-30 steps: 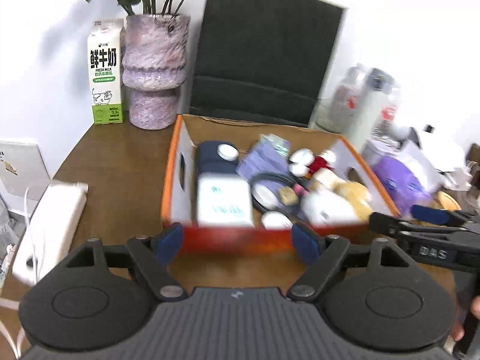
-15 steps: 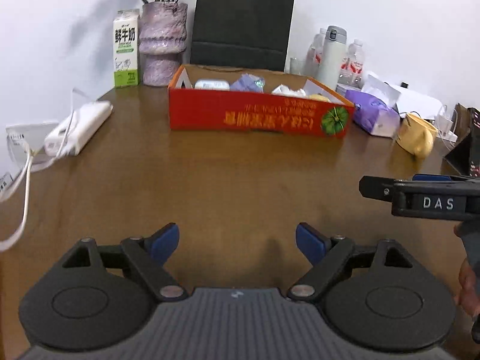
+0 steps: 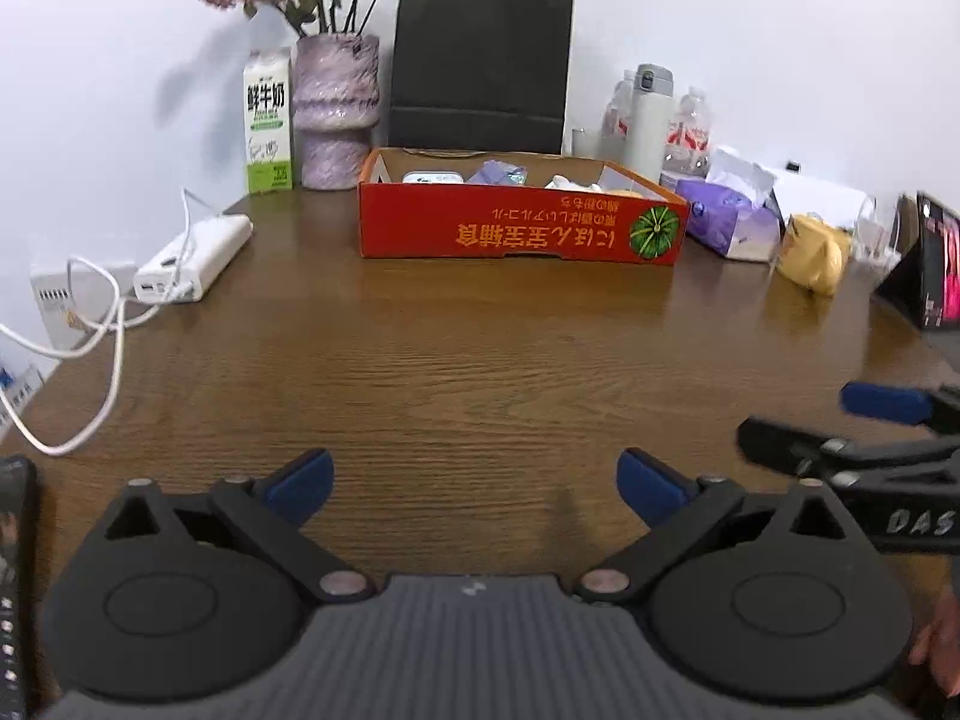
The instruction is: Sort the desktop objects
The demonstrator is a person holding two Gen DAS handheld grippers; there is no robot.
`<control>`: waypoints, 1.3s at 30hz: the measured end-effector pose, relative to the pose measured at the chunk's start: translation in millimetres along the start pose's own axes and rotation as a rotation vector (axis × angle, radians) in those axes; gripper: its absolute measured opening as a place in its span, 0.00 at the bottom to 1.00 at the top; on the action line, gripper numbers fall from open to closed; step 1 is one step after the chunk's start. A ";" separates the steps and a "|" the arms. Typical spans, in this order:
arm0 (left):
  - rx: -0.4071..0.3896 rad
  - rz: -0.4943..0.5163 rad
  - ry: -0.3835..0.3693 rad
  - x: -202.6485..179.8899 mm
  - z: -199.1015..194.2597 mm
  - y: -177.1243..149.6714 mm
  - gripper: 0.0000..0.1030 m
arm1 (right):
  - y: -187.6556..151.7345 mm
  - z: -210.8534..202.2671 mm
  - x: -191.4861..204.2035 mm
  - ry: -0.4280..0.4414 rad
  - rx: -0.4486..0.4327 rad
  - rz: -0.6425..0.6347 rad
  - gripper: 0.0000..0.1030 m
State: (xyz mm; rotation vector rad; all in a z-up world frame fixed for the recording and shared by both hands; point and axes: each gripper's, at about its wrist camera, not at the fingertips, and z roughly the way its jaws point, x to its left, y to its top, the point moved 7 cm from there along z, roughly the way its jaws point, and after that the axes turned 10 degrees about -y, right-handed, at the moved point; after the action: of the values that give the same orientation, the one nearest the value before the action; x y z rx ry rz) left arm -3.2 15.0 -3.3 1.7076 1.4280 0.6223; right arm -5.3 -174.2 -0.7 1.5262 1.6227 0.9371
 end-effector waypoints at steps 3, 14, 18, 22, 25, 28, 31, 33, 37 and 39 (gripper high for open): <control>-0.007 0.013 0.009 -0.3 2.2 -3.4 1.00 | -2.5 -4.4 -2.4 -0.009 -0.018 -0.005 0.97; 0.013 -0.063 -0.020 4.5 35.6 17.6 1.00 | 6.8 46.2 -16.4 -0.076 0.114 -0.003 0.97; 0.001 -0.006 0.005 10.0 55.1 27.8 1.00 | 11.4 71.1 -16.8 -0.093 0.157 -0.018 0.97; 0.020 0.026 0.017 10.4 71.2 31.2 1.00 | 15.0 87.3 -15.7 -0.120 0.166 -0.027 0.97; 0.079 0.019 0.013 11.5 83.8 26.3 1.00 | 11.5 94.5 -16.5 -0.128 0.182 -0.036 1.00; 0.106 0.022 0.008 10.9 88.5 24.6 1.00 | 9.9 95.5 -20.0 -0.119 0.195 -0.013 1.00; 0.106 0.020 0.008 11.4 89.0 23.8 1.00 | 9.3 95.0 -16.3 -0.126 0.195 -0.011 1.00; 0.104 0.008 0.023 13.5 89.3 23.9 1.00 | 8.9 94.1 -14.1 -0.120 0.195 -0.016 1.00; 0.103 0.001 0.034 14.7 89.2 24.3 1.00 | 10.1 95.0 -11.6 -0.116 0.196 -0.019 1.00; 0.102 -0.009 0.039 17.2 89.6 25.4 1.00 | 11.4 96.9 -9.2 -0.125 0.196 -0.013 1.00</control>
State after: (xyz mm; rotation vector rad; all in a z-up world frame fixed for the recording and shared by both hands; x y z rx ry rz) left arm 86.0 6.8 -34.1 1.7758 1.5167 0.5902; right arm 85.4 -179.4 -37.7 1.6690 1.6711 0.6771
